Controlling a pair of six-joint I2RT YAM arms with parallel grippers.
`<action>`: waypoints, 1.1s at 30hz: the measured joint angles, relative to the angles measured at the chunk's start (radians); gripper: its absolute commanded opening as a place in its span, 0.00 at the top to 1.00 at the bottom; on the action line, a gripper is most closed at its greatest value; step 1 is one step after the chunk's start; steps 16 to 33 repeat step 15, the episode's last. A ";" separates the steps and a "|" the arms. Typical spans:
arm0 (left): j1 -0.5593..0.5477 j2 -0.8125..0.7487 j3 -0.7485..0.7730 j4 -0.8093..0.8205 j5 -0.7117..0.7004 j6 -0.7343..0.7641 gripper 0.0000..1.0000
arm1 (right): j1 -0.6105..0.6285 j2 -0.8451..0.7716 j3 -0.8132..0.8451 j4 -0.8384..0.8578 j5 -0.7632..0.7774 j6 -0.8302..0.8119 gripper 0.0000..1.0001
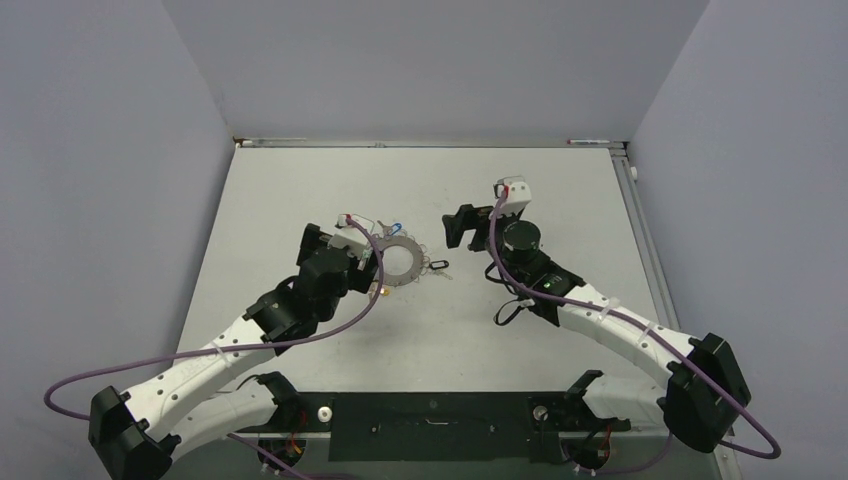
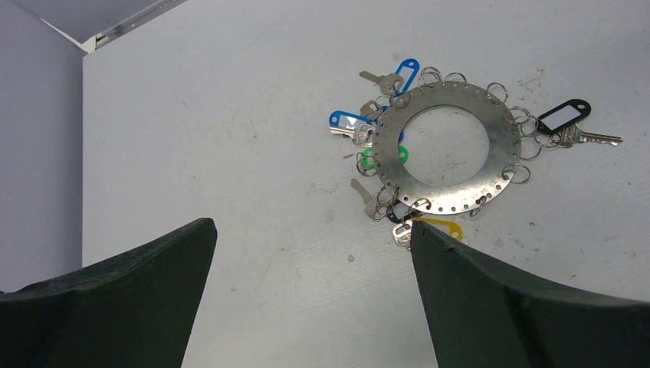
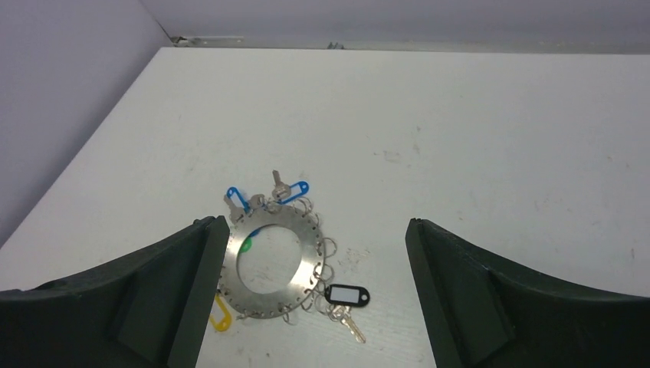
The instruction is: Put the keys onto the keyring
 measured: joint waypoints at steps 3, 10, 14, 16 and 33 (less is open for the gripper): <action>0.000 0.000 -0.001 0.002 -0.004 0.002 0.04 | 0.000 -0.014 -0.059 -0.005 0.024 -0.004 0.08; 0.000 0.000 -0.001 0.003 -0.005 0.003 0.04 | 0.000 -0.035 -0.106 -0.015 0.029 -0.020 0.08; 0.000 -0.004 -0.001 0.003 -0.006 0.004 0.04 | 0.000 -0.043 -0.106 -0.008 0.005 -0.031 0.06; 0.000 -0.005 -0.002 0.003 -0.008 0.004 0.04 | 0.000 -0.043 -0.106 -0.006 0.003 -0.031 0.05; 0.000 -0.005 -0.002 0.003 -0.008 0.004 0.04 | 0.000 -0.043 -0.106 -0.006 0.003 -0.031 0.05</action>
